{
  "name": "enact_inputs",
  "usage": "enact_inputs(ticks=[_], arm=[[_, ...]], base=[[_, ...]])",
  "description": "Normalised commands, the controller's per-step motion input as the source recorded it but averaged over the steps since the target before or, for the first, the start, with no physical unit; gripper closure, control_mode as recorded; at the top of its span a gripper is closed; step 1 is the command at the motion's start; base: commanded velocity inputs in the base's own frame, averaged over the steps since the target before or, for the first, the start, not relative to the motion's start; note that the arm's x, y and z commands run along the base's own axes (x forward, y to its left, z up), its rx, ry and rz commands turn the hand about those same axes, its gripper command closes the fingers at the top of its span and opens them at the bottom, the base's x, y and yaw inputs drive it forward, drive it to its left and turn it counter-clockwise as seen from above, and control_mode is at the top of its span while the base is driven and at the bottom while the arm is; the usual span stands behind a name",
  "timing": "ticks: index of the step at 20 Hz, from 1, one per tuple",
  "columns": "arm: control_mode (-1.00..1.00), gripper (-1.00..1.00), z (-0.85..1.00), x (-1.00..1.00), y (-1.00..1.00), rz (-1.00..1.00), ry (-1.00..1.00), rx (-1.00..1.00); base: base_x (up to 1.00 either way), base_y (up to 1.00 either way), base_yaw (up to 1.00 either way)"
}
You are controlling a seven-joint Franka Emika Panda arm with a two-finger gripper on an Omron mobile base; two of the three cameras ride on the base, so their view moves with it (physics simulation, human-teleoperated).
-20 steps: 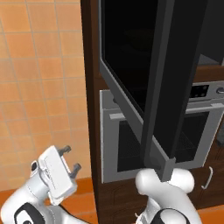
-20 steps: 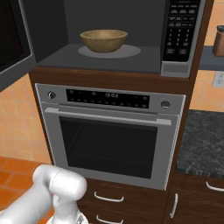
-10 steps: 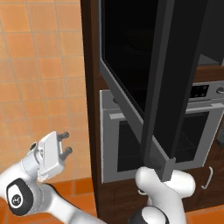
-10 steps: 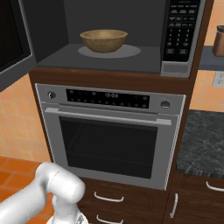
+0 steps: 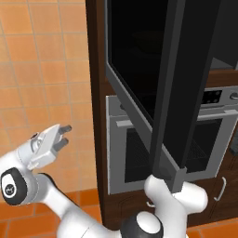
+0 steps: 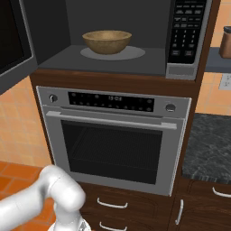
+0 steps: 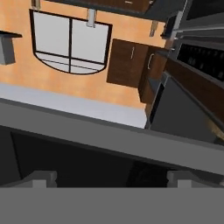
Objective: Open the microwave, place the bowl with waffle inside the microwave, then close the microwave door and turn it on.
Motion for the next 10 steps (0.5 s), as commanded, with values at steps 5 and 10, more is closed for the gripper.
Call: enact_inputs(ticks=[5,10], arm=[[-1.0,-1.0,0.22,0.0,-0.22,-0.16,-0.04,0.07],[-1.0,-1.0,0.44,0.0,-0.41,-0.17,-0.04,0.12]], base=[[0.0,0.0,0.0],[0.0,0.0,0.0]])
